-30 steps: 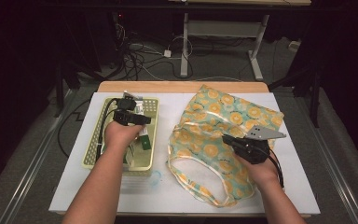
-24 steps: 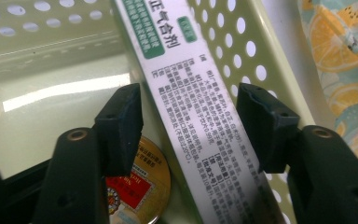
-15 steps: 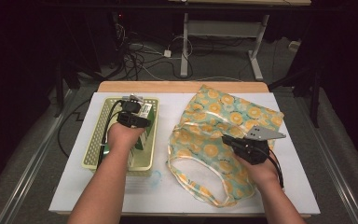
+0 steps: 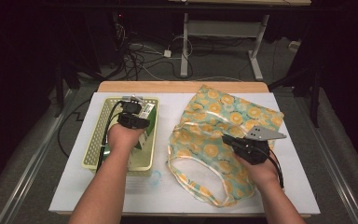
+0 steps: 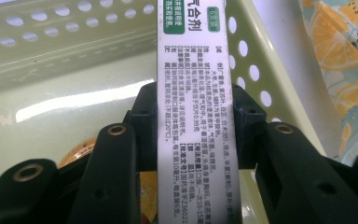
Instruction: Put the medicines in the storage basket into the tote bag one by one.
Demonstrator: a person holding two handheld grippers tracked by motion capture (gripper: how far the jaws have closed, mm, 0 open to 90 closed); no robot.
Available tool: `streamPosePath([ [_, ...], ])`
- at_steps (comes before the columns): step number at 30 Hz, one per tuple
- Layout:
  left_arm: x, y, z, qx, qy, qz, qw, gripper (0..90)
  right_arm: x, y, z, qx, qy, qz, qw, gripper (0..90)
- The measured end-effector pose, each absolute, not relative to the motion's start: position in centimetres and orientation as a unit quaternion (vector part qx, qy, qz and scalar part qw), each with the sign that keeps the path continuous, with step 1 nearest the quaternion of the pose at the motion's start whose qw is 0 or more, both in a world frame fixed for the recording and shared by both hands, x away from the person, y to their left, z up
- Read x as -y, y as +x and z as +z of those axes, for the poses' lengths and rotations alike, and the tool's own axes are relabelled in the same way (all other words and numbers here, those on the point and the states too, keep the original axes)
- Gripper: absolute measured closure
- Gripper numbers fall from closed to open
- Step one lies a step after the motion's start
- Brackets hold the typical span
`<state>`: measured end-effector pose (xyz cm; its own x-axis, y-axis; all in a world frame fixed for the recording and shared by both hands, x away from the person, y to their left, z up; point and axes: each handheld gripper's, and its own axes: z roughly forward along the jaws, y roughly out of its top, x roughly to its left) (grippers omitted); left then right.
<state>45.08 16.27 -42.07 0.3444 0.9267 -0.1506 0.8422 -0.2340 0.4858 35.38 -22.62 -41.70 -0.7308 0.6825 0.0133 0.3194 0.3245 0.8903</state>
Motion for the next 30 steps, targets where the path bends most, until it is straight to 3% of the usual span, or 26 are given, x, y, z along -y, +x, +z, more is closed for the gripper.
streamPosePath([
  [30,-18.4,40.3,-38.7,-0.523,0.746,0.148,0.385,60.9,22.7,35.3,-41.3,-0.784,0.315,0.503,0.181,90.0],
])
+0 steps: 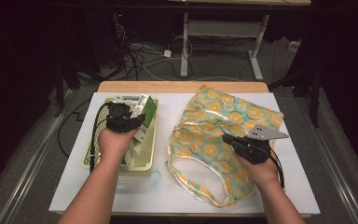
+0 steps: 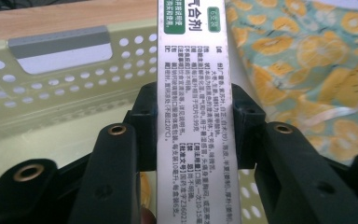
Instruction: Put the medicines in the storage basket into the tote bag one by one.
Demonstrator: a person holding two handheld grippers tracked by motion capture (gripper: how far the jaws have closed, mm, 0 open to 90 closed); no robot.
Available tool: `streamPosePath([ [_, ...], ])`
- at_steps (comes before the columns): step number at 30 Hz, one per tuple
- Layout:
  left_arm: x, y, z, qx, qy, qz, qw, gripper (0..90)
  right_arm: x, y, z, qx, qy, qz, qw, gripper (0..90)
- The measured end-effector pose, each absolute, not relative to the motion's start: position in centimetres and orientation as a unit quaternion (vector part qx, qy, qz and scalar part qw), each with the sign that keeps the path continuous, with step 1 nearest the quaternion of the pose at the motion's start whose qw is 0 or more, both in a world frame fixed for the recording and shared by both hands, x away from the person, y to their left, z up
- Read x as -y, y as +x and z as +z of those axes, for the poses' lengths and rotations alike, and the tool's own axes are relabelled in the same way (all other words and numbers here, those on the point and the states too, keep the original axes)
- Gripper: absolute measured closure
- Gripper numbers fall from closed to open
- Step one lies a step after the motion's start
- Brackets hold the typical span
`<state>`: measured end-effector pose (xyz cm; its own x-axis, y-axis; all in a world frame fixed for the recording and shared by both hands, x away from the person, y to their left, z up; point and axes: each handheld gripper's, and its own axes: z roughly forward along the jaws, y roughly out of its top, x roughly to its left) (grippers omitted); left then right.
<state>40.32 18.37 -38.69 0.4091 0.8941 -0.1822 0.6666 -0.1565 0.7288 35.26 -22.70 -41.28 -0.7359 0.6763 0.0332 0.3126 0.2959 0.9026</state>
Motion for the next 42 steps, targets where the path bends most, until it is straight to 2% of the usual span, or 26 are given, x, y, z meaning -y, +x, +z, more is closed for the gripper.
streamPosePath([
  [17,-17.9,36.1,-38.0,-0.469,0.743,0.183,0.441,60.8,22.7,35.1,-41.2,-0.784,0.315,0.502,0.184,90.0],
  [27,-17.3,33.7,-37.4,-0.444,0.731,0.167,0.491,60.9,22.9,35.0,-41.0,-0.781,0.314,0.507,0.184,90.0],
  [42,-15.5,31.0,-36.6,-0.402,0.73,0.147,0.533,61.0,22.8,35.0,-41.1,-0.78,0.316,0.509,0.179,90.0],
])
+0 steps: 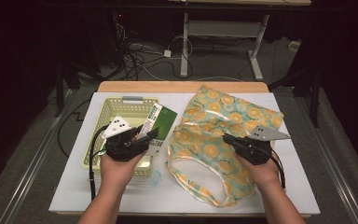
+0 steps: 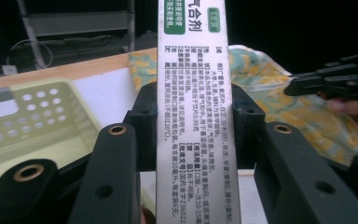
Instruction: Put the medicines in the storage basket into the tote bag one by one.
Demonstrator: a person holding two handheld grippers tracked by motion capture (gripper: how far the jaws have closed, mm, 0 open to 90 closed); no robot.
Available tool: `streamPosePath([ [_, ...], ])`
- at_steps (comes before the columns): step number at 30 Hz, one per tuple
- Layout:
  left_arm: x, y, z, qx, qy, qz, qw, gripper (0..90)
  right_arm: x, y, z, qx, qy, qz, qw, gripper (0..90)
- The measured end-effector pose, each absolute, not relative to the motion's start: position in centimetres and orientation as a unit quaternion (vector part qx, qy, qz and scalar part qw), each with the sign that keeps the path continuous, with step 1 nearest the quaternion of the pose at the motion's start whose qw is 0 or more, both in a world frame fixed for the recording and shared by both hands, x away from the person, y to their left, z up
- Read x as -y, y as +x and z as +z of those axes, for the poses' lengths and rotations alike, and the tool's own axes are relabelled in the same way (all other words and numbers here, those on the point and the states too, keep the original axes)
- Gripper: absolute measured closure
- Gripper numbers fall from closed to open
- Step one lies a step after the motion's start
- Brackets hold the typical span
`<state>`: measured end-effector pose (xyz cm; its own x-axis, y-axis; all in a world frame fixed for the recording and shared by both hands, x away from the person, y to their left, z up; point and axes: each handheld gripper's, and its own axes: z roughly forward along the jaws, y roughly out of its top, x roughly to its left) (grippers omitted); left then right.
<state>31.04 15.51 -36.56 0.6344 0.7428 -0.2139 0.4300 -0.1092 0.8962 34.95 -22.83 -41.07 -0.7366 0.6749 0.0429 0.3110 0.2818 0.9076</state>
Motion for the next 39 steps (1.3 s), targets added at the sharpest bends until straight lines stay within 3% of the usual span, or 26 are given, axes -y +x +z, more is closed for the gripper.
streamPosePath([
  [9,-13.0,30.2,-37.3,-0.375,0.739,0.112,0.549,60.9,22.9,34.9,-41.1,-0.78,0.318,0.509,0.179,90.0],
  [39,-8.4,28.8,-41.6,-0.342,0.789,0.076,0.504,60.7,23.2,35.0,-40.6,-0.775,0.312,0.517,0.185,90.0],
])
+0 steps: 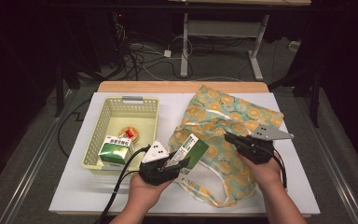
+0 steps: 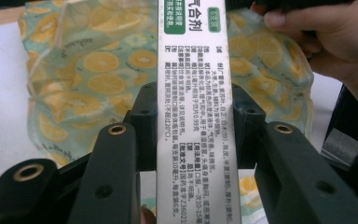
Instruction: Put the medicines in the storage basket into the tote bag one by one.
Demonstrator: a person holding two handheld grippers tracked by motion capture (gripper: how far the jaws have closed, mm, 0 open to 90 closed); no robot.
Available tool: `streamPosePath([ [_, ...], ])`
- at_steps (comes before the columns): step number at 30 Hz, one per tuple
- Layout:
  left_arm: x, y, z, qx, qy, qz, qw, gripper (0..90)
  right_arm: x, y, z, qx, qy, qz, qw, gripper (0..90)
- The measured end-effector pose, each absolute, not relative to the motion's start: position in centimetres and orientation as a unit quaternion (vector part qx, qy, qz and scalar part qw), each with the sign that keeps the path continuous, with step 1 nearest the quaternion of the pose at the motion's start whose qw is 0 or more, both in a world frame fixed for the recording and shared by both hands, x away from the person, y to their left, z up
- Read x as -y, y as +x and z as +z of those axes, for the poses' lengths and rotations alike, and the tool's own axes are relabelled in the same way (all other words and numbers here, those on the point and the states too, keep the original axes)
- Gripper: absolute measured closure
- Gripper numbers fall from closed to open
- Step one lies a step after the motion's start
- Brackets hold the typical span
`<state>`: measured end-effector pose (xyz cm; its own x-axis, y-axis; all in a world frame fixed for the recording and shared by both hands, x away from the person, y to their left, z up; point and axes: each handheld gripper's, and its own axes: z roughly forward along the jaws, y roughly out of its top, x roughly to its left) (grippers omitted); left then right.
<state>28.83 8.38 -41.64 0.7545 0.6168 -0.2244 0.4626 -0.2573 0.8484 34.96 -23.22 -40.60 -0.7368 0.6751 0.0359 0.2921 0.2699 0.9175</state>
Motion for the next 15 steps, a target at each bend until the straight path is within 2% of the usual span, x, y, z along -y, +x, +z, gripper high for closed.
streamPosePath([
  [15,-6.9,29.9,-42.5,-0.347,0.811,0.067,0.467,60.6,22.1,33.8,-39.0,-0.768,0.291,0.537,0.194,90.0],
])
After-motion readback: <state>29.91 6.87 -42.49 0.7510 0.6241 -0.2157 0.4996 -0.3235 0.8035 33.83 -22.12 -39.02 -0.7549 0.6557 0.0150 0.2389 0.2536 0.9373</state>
